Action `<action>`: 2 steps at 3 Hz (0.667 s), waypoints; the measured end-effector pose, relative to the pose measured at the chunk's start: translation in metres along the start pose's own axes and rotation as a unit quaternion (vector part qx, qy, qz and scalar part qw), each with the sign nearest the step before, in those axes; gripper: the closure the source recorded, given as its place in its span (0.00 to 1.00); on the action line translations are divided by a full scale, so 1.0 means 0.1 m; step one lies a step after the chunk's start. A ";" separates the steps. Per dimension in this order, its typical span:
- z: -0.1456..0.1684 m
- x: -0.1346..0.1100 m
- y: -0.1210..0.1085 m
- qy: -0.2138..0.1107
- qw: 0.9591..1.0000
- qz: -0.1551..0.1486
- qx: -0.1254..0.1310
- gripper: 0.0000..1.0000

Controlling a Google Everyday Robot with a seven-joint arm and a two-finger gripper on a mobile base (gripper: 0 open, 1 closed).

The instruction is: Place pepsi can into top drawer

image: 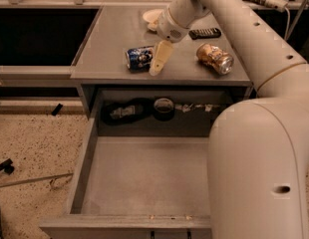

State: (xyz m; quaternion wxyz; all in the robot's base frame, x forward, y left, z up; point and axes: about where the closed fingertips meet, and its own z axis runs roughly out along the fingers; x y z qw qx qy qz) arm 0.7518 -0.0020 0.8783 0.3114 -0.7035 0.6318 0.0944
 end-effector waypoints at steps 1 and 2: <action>0.11 0.04 -0.09 -0.009 1.000 0.004 -0.009 0.00; 0.21 0.10 -0.13 -0.014 1.000 0.012 -0.016 0.00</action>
Offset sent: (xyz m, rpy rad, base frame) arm 0.0385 -0.0043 -0.0170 0.0428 0.0617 -0.0028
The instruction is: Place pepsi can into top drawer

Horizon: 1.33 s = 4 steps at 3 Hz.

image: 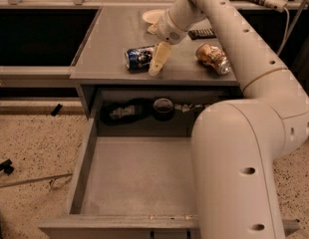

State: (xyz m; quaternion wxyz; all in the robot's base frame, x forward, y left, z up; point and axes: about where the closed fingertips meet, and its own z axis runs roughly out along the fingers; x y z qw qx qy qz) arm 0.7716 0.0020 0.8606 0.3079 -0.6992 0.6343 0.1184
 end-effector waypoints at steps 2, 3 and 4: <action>0.11 0.06 -0.02 -0.001 1.000 0.015 -0.009 0.17; 0.11 0.06 -0.02 -0.001 1.000 0.015 -0.009 0.41; 0.12 0.04 0.01 0.001 1.000 0.015 -0.013 0.64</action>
Offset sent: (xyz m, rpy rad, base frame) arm 0.0093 -0.0067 -0.0059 0.0063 0.0385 -0.0310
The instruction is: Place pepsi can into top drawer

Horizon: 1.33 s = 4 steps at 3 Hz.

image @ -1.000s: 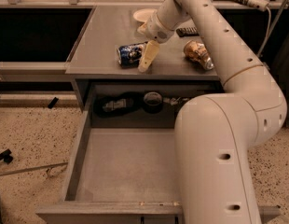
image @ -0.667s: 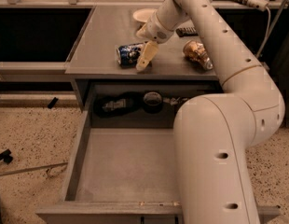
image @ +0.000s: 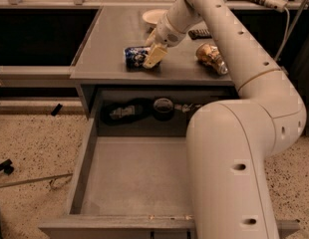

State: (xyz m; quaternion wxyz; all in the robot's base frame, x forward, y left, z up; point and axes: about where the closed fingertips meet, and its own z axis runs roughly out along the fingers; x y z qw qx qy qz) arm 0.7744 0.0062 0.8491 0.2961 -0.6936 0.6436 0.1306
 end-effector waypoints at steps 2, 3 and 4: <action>-0.67 -0.27 0.54 -0.047 0.998 -0.023 0.022 1.00; -1.07 -0.33 0.99 -0.069 0.995 -0.053 0.049 1.00; -1.23 -0.45 1.44 -0.106 0.988 -0.072 0.081 1.00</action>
Offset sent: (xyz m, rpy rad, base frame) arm -0.1762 -0.0212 0.0322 0.1034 -0.0156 0.1290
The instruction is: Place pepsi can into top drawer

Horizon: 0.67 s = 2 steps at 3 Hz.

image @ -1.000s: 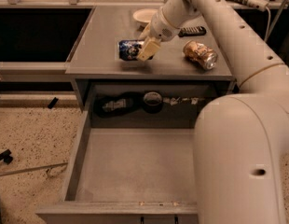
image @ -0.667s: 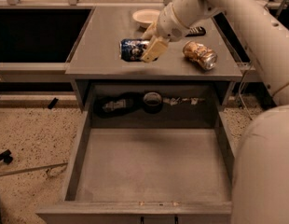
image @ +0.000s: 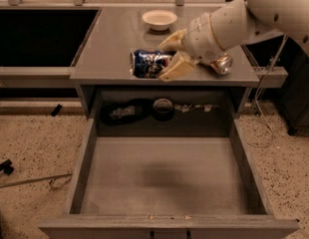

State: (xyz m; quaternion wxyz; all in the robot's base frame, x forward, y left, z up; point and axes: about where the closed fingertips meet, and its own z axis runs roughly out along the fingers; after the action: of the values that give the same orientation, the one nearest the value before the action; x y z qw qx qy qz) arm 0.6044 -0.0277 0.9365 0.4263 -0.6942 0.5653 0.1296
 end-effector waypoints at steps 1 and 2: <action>-0.02 0.08 0.43 -0.023 0.999 0.006 0.030 1.00; -0.04 0.54 0.82 0.005 0.996 0.050 0.074 1.00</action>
Offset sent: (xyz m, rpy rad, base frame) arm -0.1261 -0.0608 -0.2459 -0.0017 0.1585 -0.3174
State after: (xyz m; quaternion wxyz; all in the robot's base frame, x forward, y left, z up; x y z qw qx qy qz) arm 0.5471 -0.0664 0.8664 0.4665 -0.6325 0.6094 0.1047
